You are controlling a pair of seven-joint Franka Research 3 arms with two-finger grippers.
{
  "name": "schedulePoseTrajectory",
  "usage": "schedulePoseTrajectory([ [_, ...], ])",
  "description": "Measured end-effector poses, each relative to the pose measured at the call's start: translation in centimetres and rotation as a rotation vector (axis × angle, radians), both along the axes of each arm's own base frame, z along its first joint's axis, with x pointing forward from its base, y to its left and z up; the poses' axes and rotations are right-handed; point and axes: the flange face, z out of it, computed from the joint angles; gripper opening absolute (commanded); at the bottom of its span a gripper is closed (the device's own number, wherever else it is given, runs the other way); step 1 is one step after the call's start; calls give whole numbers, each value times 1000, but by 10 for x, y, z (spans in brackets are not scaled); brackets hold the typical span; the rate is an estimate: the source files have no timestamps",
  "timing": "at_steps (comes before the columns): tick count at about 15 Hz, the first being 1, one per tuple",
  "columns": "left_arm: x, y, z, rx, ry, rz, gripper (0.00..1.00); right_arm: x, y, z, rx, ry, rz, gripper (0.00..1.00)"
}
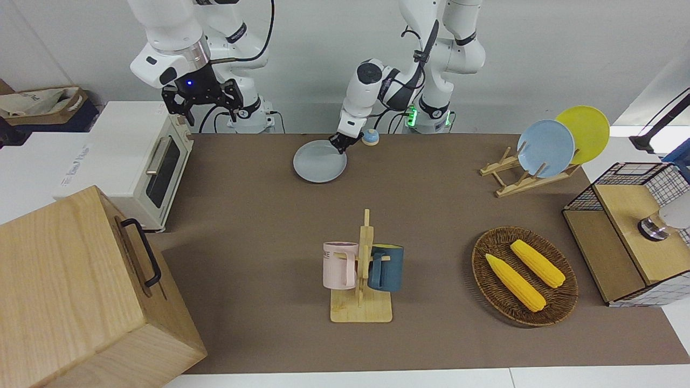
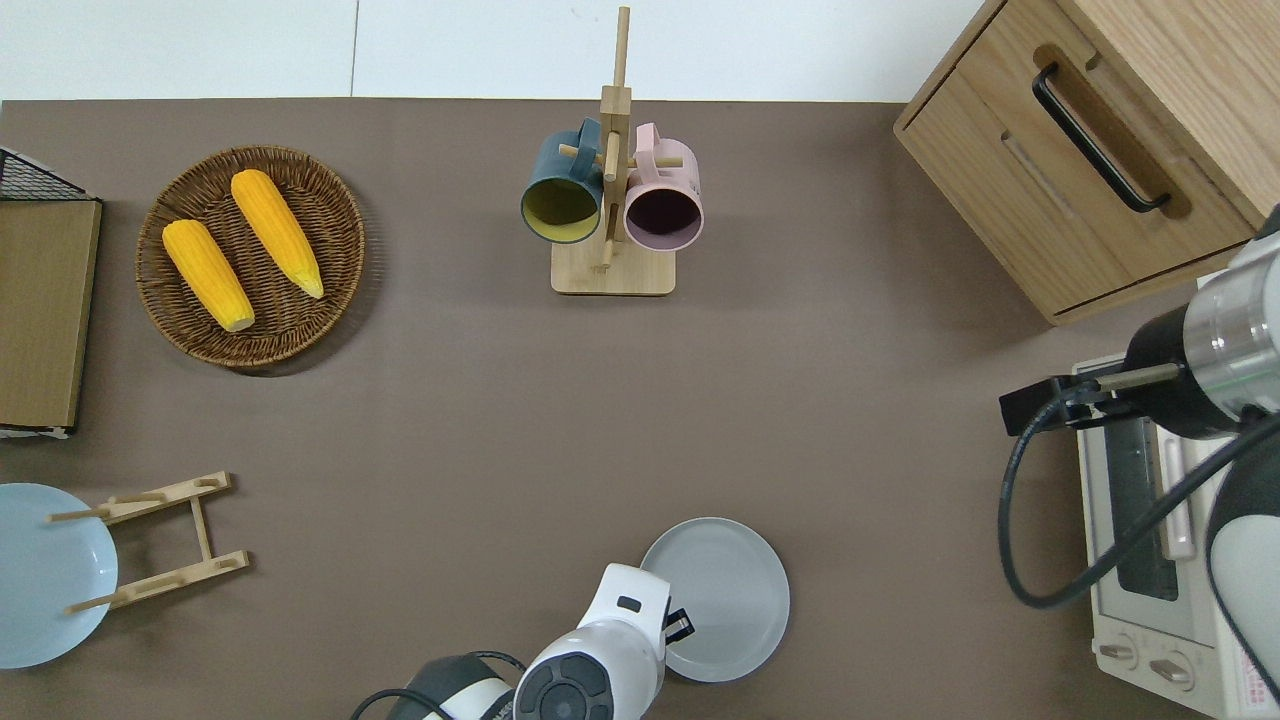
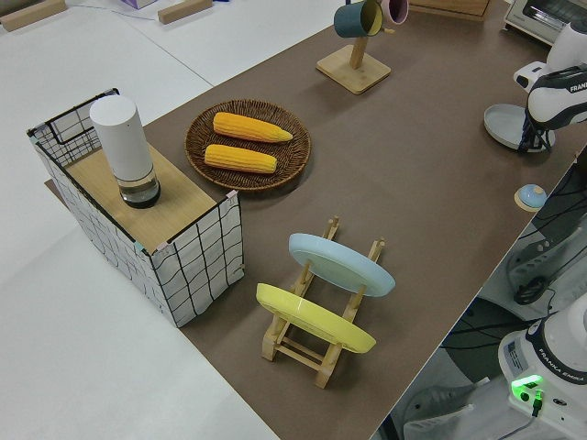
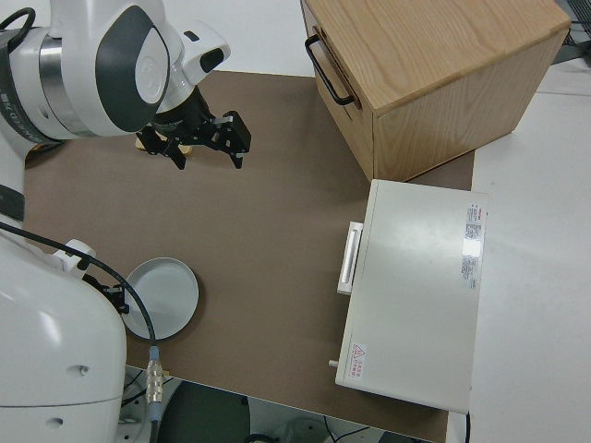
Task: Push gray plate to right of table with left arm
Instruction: 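Keep pushing the gray plate farther toward the toaster oven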
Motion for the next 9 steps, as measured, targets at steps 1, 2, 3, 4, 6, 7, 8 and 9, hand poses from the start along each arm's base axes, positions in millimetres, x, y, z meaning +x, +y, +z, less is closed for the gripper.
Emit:
schedulePoseTrajectory([
  [1,-4,-4,-2,1,8,-7,0,0,0,0,0,0,0,983],
  [2,-8,-8,-4,1,15,-10,0,0,0,0,0,0,0,983],
  [3,-11,-12,-6,0,19,-12,0,0,0,0,0,0,0,983],
  [4,-13,-16,-5,-3,22,-14,0,0,0,0,0,0,0,983],
  [6,-13,-21,-5,-7,26,-16,0,0,0,0,0,0,0,983],
  [7,-12,-24,-5,-11,28,-16,0,0,0,0,0,0,0,983],
  [8,-11,-26,-4,-15,31,-14,0,0,0,0,0,0,0,983],
  [9,-10,-29,-4,-19,34,-13,0,0,0,0,0,0,0,983],
])
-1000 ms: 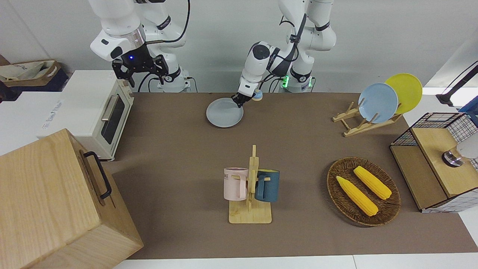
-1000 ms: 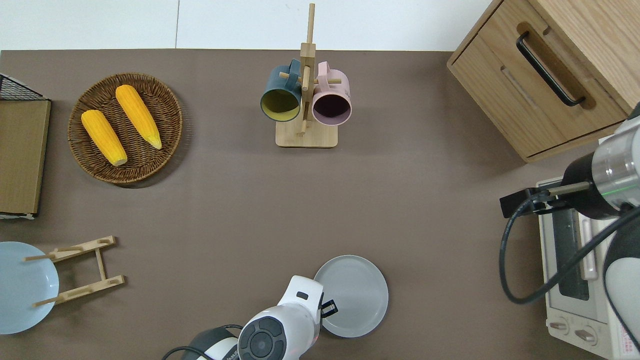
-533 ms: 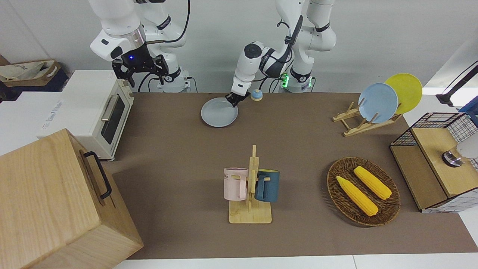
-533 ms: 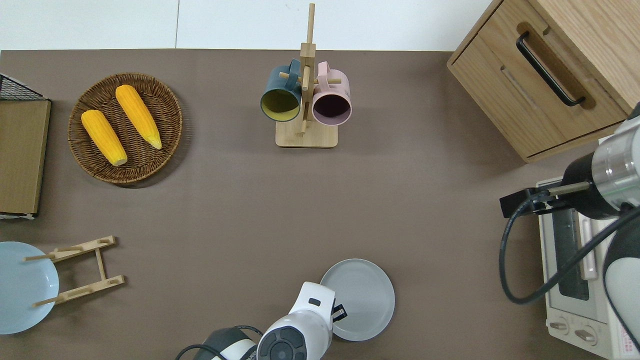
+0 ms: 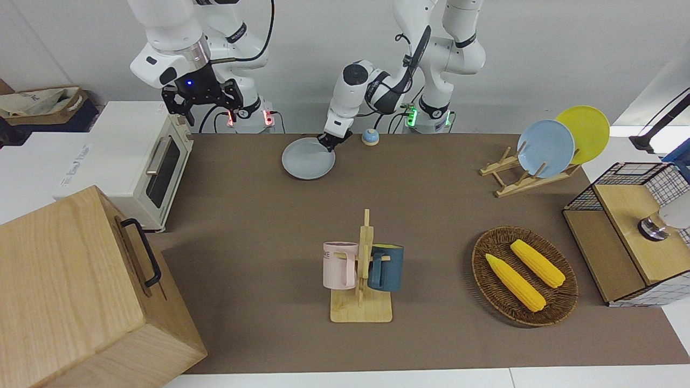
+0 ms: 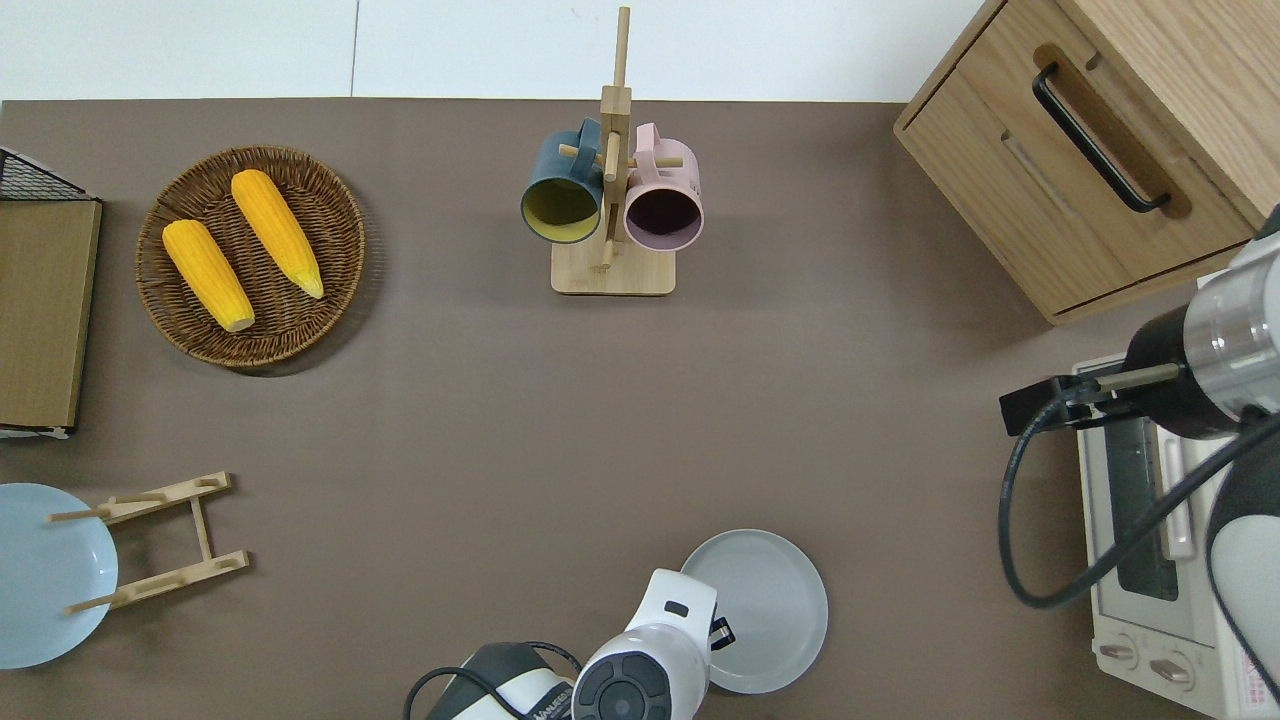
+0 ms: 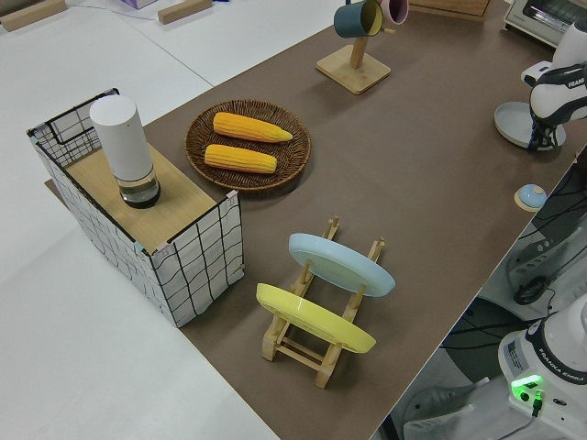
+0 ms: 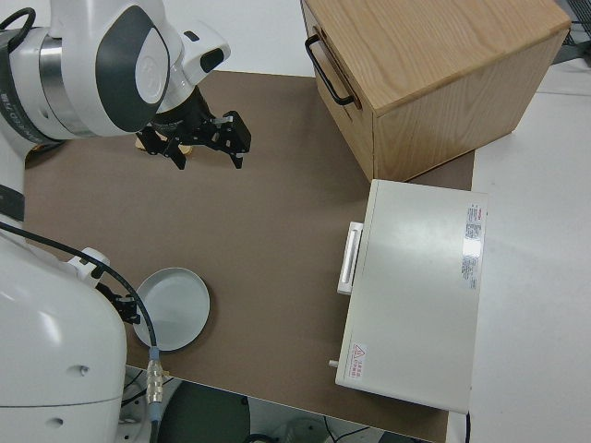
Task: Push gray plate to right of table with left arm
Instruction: 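Keep pushing the gray plate farther toward the toaster oven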
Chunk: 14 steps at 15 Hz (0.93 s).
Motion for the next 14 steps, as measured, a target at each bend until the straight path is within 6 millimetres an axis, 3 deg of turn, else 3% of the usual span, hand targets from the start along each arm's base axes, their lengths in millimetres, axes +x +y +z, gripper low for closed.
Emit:
schedulePoseTrajectory([
  [7,2,-11,2,-23,2,29,0,0,0,0,0,0,0,983],
  [8,2,-12,3,-24,1,34,51,0,0,0,0,0,0,983],
  [14,1,-13,2,-24,0,34,699,0,0,0,0,0,0,983],
])
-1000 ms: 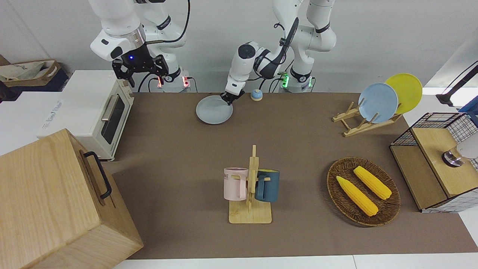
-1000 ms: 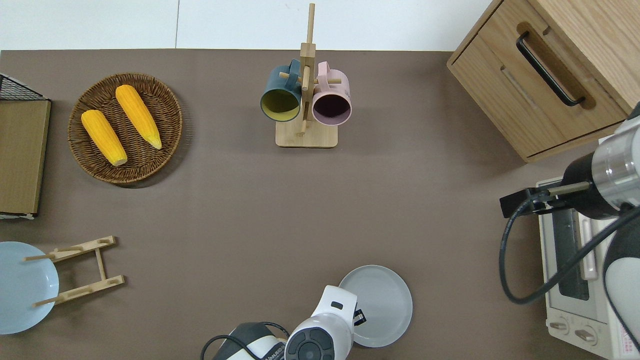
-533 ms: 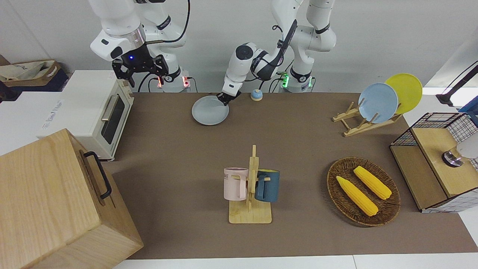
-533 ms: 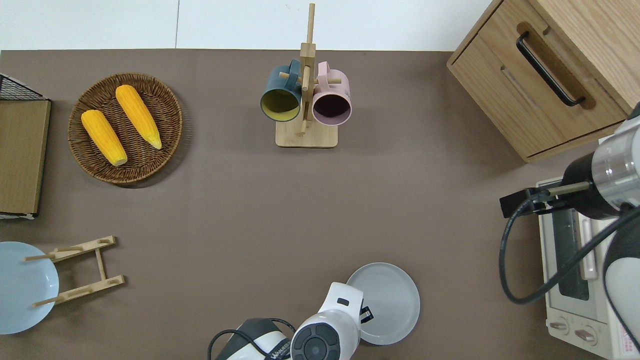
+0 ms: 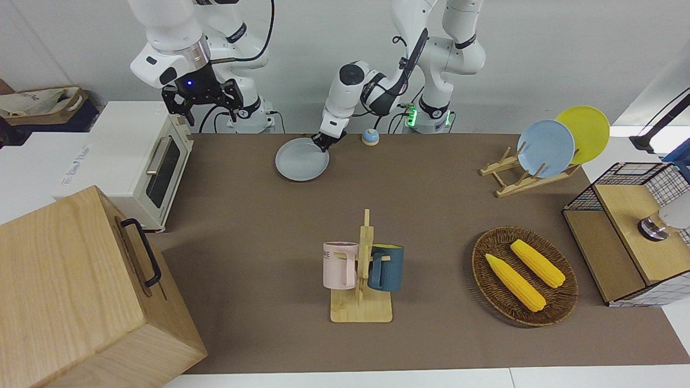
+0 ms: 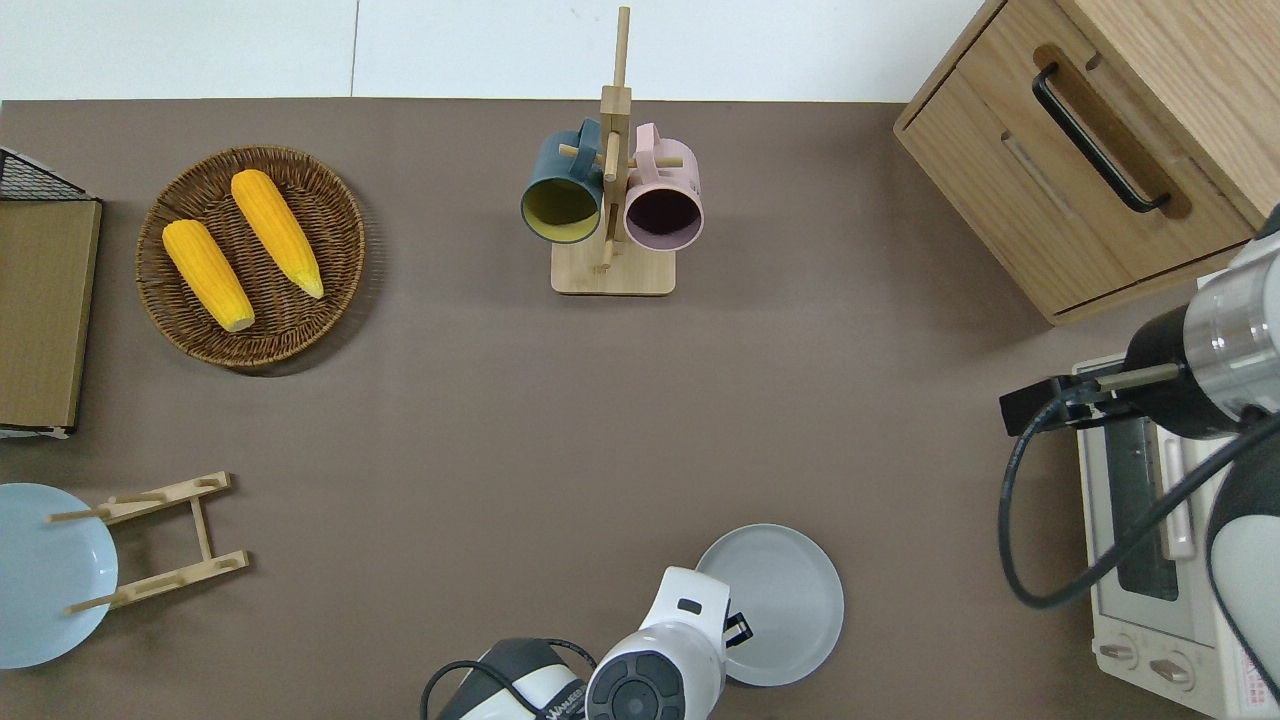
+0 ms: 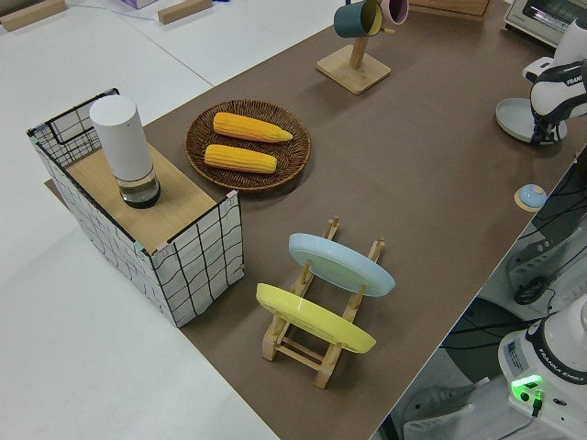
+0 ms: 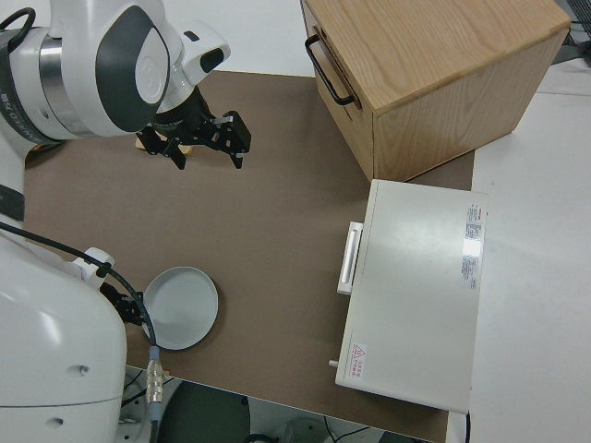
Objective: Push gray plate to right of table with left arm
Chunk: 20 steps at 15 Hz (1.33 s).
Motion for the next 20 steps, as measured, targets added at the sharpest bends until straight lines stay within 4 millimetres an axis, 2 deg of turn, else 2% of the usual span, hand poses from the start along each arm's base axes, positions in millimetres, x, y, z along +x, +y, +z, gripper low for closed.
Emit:
schedulePoseTrajectory([
  [5,2,1,0,-4,-12,-33,987,0,0,0,0,0,0,983],
  [10,3,-2,4,-4,-30,-57,991,0,0,0,0,0,0,983],
  [13,9,-1,14,69,-73,-155,991,0,0,0,0,0,0,983],
  [17,22,0,49,168,-90,-239,991,0,0,0,0,0,0,983],
  [20,36,10,78,205,-97,-313,993,0,0,0,0,0,0,983],
])
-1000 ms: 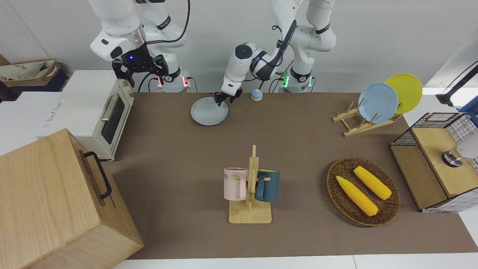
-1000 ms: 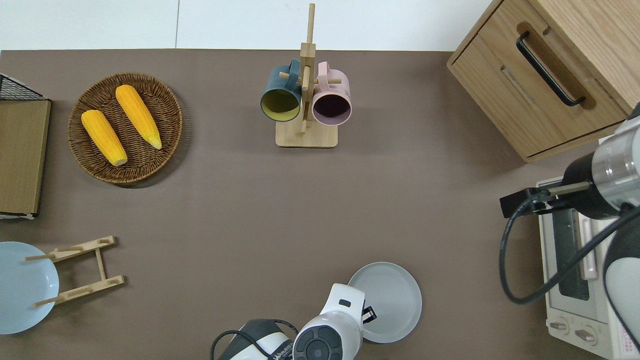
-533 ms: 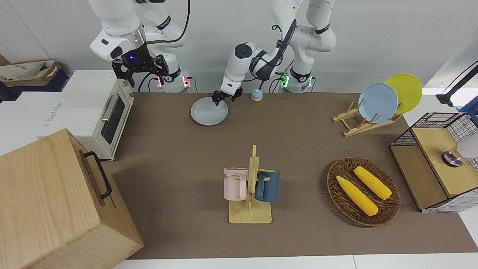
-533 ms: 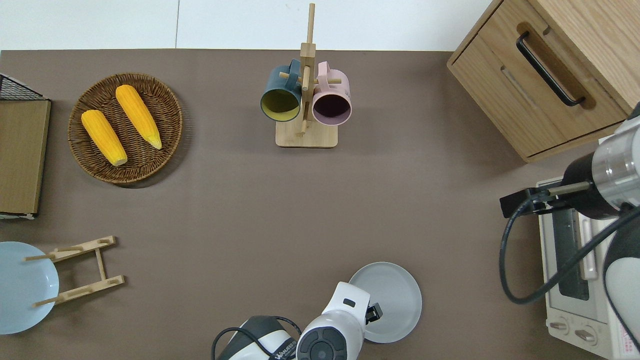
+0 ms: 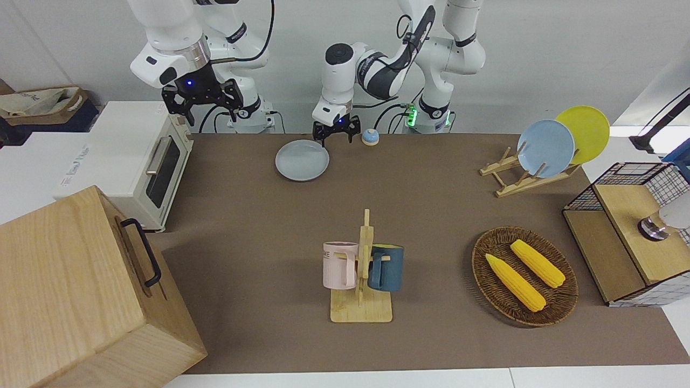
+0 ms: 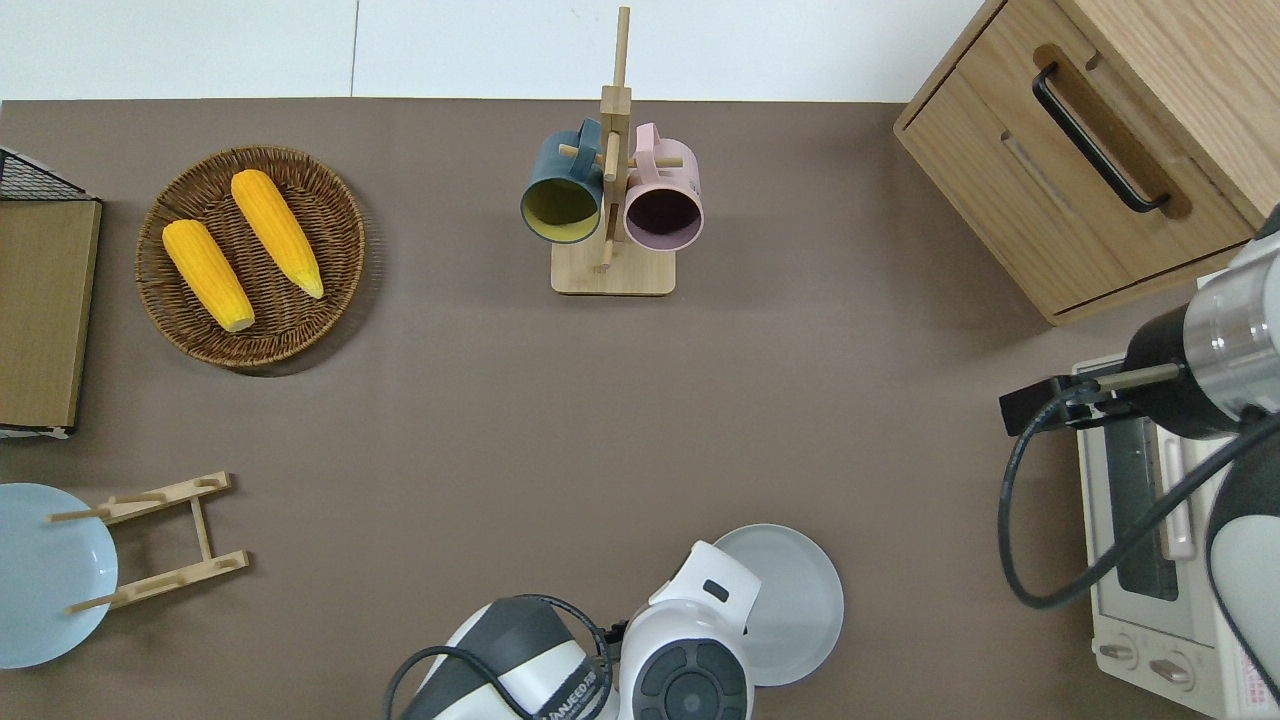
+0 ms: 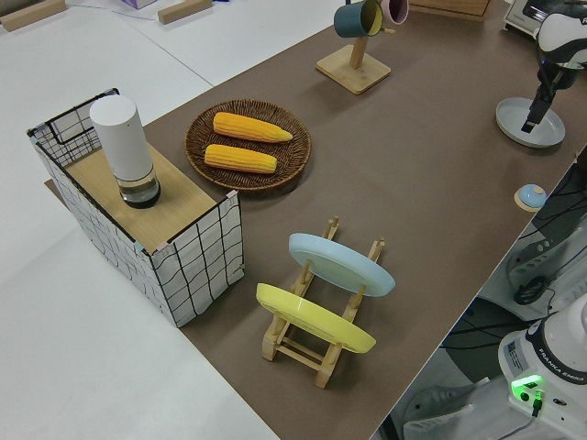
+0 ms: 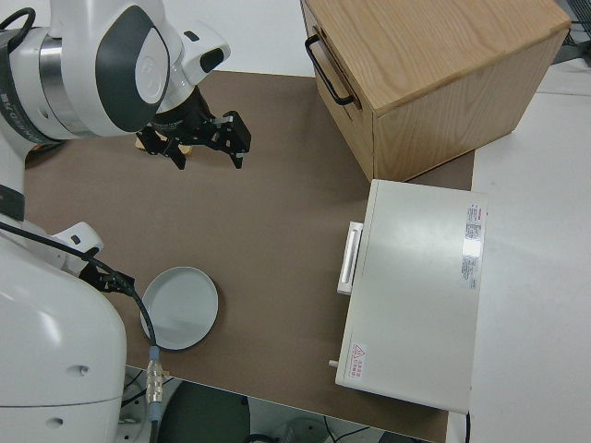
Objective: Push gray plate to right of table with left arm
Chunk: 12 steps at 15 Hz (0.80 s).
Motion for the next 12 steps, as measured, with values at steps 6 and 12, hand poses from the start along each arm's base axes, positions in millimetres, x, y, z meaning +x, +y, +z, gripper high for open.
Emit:
schedulePoseTrajectory([
  [6,58,52,75,29,3,-53,991,0,0,0,0,0,0,983],
  [12,92,132,147,30,1,-62,991,0,0,0,0,0,0,983],
])
